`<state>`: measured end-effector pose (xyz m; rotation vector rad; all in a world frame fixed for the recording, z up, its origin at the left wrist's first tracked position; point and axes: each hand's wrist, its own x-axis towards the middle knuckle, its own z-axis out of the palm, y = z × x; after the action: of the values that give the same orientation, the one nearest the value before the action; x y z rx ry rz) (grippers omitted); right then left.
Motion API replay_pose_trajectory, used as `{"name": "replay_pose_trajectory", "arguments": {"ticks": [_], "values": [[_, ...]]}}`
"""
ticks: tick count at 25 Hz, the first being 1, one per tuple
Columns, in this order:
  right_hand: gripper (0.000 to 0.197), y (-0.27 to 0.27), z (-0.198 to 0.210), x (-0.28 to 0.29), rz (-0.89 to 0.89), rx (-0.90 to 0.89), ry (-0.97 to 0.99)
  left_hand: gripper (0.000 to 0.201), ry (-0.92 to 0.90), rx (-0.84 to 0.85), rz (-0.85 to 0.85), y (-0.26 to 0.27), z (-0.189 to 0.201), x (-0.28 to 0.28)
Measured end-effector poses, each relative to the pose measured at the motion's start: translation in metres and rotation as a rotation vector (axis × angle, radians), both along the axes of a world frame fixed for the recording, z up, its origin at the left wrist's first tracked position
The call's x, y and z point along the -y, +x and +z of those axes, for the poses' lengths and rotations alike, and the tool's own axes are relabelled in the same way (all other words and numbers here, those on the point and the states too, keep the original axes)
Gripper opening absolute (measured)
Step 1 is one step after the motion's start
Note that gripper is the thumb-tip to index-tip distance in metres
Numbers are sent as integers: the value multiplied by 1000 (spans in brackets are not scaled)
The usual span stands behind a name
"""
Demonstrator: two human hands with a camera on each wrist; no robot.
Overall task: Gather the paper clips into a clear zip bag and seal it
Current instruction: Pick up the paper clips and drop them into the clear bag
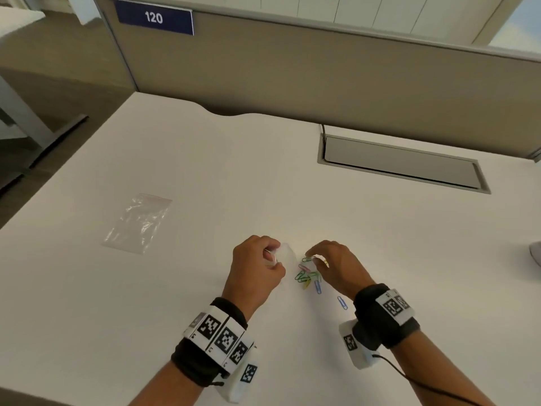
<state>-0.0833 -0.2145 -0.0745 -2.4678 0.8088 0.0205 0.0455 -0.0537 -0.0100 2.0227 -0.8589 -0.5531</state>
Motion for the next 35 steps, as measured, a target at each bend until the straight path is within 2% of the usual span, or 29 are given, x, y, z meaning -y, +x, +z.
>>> {"name": "replay_pose_trajectory", "arguments": {"ticks": [4,6,8,10,12,13,16,19,21,23,26,28,31,35], "values": [[28,-10,-8,-19,210,-50,-16,32,15,-11,7,-19,4,-7],[25,-26,-10,-26,228,-27,-44,32,10,-24,10,-25,5,-9],[30,-45,-8,-26,28,90,-7,32,-7,-31,15,-28,7,-9],[35,-66,-5,-26,-305,249,95,31,-20,-30,20,-30,8,-8],[40,-80,-4,-31,-502,202,184,30,-30,-35,33,-31,7,-8],[42,-82,-7,-34,-526,142,207,30,-36,-41,41,-31,7,-7],[40,-69,-16,-41,-487,90,192,30,-41,-48,62,-31,6,-6],[26,-47,-15,-39,-398,183,130,30,-40,-35,61,-29,6,-4],[23,-37,-11,-30,-425,250,129,30,-45,-36,51,-28,6,-3],[37,-33,-9,-20,-369,169,145,29,-54,-36,49,-27,7,-4],[70,-35,-10,-22,-104,-122,69,27,-65,-31,46,-24,7,-5],[75,-40,-13,-30,-9,-172,8,25,-64,-30,48,-22,6,-6],[57,-43,-18,-42,4,-110,-68,24,-60,-27,50,-21,5,-5],[29,-38,-25,-48,-85,19,-109,23,-53,-33,36,-22,4,-1]]}}
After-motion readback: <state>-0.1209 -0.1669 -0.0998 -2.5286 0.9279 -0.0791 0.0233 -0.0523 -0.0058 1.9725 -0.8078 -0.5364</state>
